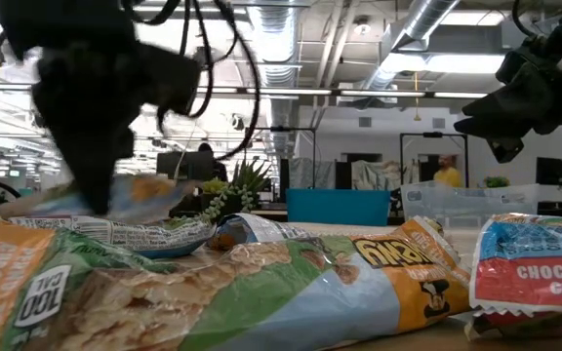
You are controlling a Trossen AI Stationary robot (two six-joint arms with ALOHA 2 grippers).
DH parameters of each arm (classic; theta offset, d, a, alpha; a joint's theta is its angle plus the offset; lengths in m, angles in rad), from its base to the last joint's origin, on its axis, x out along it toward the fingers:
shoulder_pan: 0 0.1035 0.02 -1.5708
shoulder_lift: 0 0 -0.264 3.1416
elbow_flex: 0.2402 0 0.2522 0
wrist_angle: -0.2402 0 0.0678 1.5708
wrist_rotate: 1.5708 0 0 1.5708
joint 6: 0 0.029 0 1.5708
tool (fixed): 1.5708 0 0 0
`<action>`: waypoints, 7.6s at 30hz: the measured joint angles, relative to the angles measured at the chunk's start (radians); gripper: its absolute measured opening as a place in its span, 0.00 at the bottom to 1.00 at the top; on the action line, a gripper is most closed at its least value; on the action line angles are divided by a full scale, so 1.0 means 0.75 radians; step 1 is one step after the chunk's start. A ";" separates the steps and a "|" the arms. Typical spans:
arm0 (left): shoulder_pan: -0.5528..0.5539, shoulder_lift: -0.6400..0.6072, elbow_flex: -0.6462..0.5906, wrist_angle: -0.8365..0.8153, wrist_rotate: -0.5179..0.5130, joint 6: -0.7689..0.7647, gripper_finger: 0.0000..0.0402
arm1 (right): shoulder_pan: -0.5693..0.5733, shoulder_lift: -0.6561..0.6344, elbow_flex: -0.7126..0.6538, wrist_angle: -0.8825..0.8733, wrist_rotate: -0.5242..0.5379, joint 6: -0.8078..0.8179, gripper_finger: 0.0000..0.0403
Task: Pick and place Granola Bars by type
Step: Put the yellow granola bar into the blue bin
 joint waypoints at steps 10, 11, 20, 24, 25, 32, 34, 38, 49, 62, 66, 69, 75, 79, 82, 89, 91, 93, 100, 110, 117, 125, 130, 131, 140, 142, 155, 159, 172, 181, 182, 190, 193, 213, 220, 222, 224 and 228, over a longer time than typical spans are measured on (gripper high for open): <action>0.205 -0.230 0.012 0.067 -0.088 0.032 0.11 | 0.000 -0.001 0.000 0.001 0.000 0.000 0.32; 0.231 -0.248 0.012 0.100 -0.087 0.042 0.11 | 0.000 0.000 0.000 -0.002 0.000 0.000 0.32; 0.489 -0.340 0.013 0.536 -0.016 0.146 0.11 | 0.000 -0.001 0.000 0.001 0.000 0.000 0.32; 0.612 -0.342 0.013 0.752 0.021 0.155 0.11 | 0.000 0.000 0.000 0.001 0.000 0.000 0.32; 0.644 -0.342 0.013 0.791 0.031 0.153 0.11 | 0.000 0.000 0.000 0.001 0.000 0.000 0.32; 0.876 -0.341 0.013 0.879 0.051 0.138 0.11 | 0.000 0.000 0.000 0.001 0.000 0.000 0.32; 0.938 -0.334 0.013 0.882 0.093 0.136 0.11 | 0.000 0.000 0.000 0.001 0.000 0.000 0.32; 1.034 -0.331 0.013 0.883 0.156 0.162 0.11 | 0.000 -0.001 0.000 0.001 0.000 0.000 0.32; 1.184 -0.099 0.342 0.655 0.365 0.447 0.11 | 0.000 0.000 0.000 0.001 0.000 0.000 0.32; 1.209 0.316 0.867 0.272 0.234 0.843 0.11 | 0.000 0.000 0.000 0.001 0.000 0.000 0.32; 1.203 0.390 0.939 0.229 0.204 0.856 0.11 | 0.000 0.000 0.000 0.001 0.000 0.000 0.32; 1.197 0.412 0.945 0.199 0.138 0.864 0.11 | 0.000 0.000 0.000 0.001 0.000 0.000 0.32; 1.198 0.431 0.946 0.160 0.106 0.851 0.21 | 0.000 0.000 0.000 0.001 0.000 0.000 0.32; 1.199 0.433 0.945 0.151 0.103 0.836 0.31 | 0.000 0.000 0.000 0.001 0.000 0.000 0.32; 1.198 0.433 0.945 0.153 0.108 0.831 0.37 | 0.000 -0.001 0.000 0.001 0.000 0.000 0.32; 1.145 0.421 0.945 0.148 0.305 0.819 0.39 | 0.000 0.000 0.000 0.001 0.000 0.000 0.32; 1.112 0.408 0.945 0.148 0.348 0.819 0.37 | 0.000 0.000 0.000 0.001 0.000 0.000 0.32; 1.074 0.386 0.945 0.128 0.375 0.819 0.36 | 0.000 -0.001 0.000 0.001 0.000 0.000 0.32; 0.890 0.280 0.945 -0.008 0.381 0.910 0.32 | 0.000 0.000 0.000 0.001 0.000 0.000 0.32; 0.574 0.234 0.944 -0.324 0.311 0.959 0.32 | 0.000 0.000 0.000 0.001 0.000 0.000 0.32; 0.405 0.234 0.944 -0.513 0.295 1.049 0.32 | 0.000 0.000 0.000 0.001 0.000 0.000 0.32; 0.230 0.234 0.933 -0.686 0.205 1.303 0.32 | 0.000 0.000 0.000 0.001 0.000 0.000 0.32; 0.150 0.234 0.915 -0.673 0.107 1.397 0.32 | 0.000 0.000 0.000 0.001 0.000 0.000 0.32; 0.135 0.234 0.901 -0.663 0.087 1.415 0.32 | 0.000 0.000 0.000 0.001 0.000 0.000 0.32; 0.037 0.235 0.713 -0.453 -0.032 1.639 0.39 | 0.000 0.000 0.000 0.001 0.000 0.000 0.32; 0.022 0.235 0.685 -0.396 -0.061 1.676 0.41 | 0.000 0.000 0.000 0.001 0.000 0.000 0.32; -0.015 0.236 0.455 -0.079 -0.144 1.963 0.46 | 0.000 0.000 0.000 0.001 0.000 0.000 0.32; 0.011 0.256 0.457 -0.014 -0.204 1.933 0.45 | 0.000 0.000 0.000 0.001 0.000 0.000 0.32; 0.027 0.370 0.466 0.009 -0.162 1.942 0.44 | 0.000 -0.001 0.000 -0.005 0.000 0.000 0.32; 0.045 0.443 0.466 0.074 -0.164 1.932 0.44 | 0.000 -0.001 0.000 -0.001 0.001 0.000 0.32; 0.045 0.451 0.467 0.069 -0.158 1.932 0.44 | 0.000 0.000 0.000 0.000 0.001 0.000 0.32; 0.050 0.464 0.473 0.073 -0.178 1.883 0.44 | 0.000 -0.001 0.000 -0.006 0.001 0.000 0.32; 0.058 0.464 0.472 0.074 -0.176 1.824 0.41 | 0.000 -0.001 0.000 -0.007 0.001 0.000 0.32; 0.070 0.476 0.509 0.049 -0.262 1.609 0.12 | 0.000 -0.001 0.000 -0.007 0.000 0.000 0.32; 0.134 0.414 0.658 -0.062 -0.303 1.425 0.12 | 0.000 -0.001 0.000 -0.006 0.000 0.000 0.32; 0.165 0.373 0.692 -0.088 -0.314 1.369 0.12 | 0.000 -0.001 0.000 -0.007 0.000 0.000 0.32; 0.207 0.330 0.716 -0.092 -0.329 1.314 0.12 | 0.000 -0.001 0.000 -0.007 0.000 0.000 0.32; 0.325 0.254 0.766 -0.088 -0.356 1.201 0.12 | 0.000 -0.001 0.000 -0.007 0.000 0.000 0.32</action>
